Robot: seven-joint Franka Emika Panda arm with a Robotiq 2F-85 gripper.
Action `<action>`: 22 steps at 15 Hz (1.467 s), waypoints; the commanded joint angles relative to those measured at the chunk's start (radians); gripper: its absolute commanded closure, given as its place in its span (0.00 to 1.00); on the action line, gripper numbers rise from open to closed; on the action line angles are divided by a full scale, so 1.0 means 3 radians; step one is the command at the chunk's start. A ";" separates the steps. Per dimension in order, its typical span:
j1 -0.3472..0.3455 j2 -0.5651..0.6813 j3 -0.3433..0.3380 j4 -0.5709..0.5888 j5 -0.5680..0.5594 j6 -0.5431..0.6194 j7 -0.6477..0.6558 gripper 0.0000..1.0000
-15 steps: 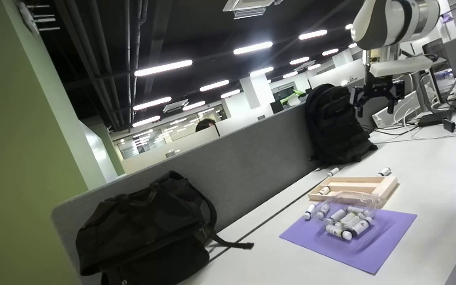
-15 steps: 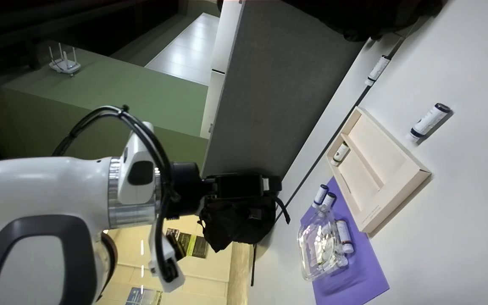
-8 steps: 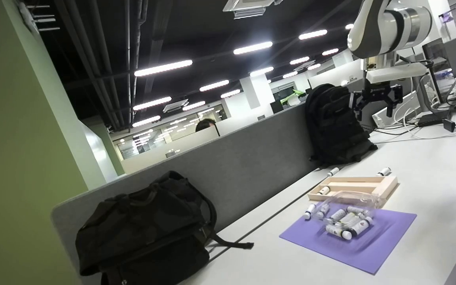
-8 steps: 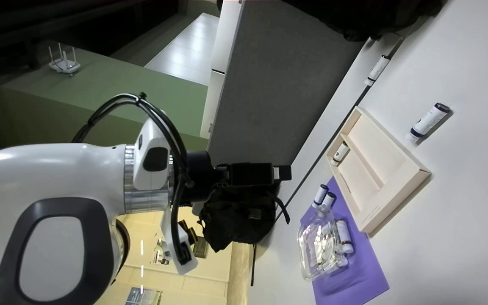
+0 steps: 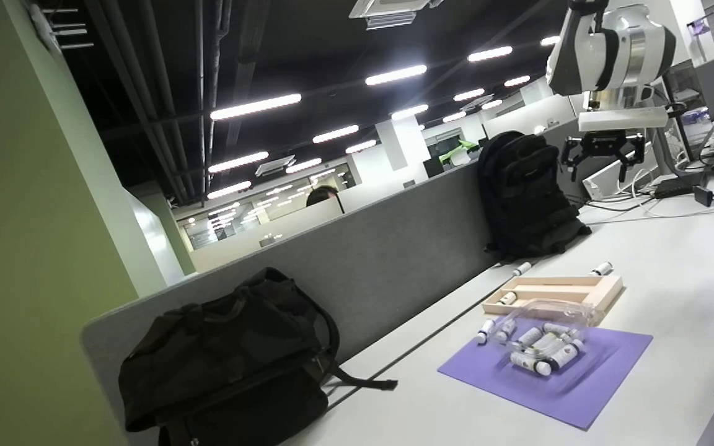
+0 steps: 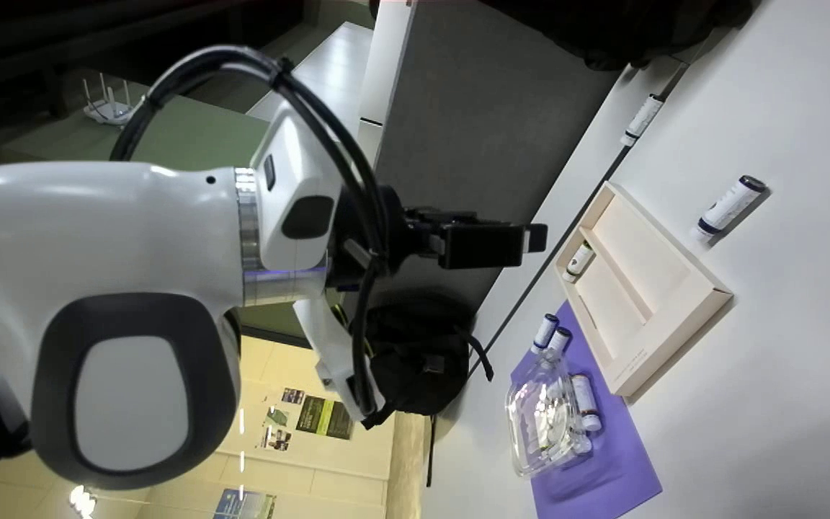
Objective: Take a bottle from the table and put it on the tray
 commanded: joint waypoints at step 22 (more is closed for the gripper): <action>0.0087 0.1323 0.0065 0.1229 0.0796 -0.0025 -0.0004 0.00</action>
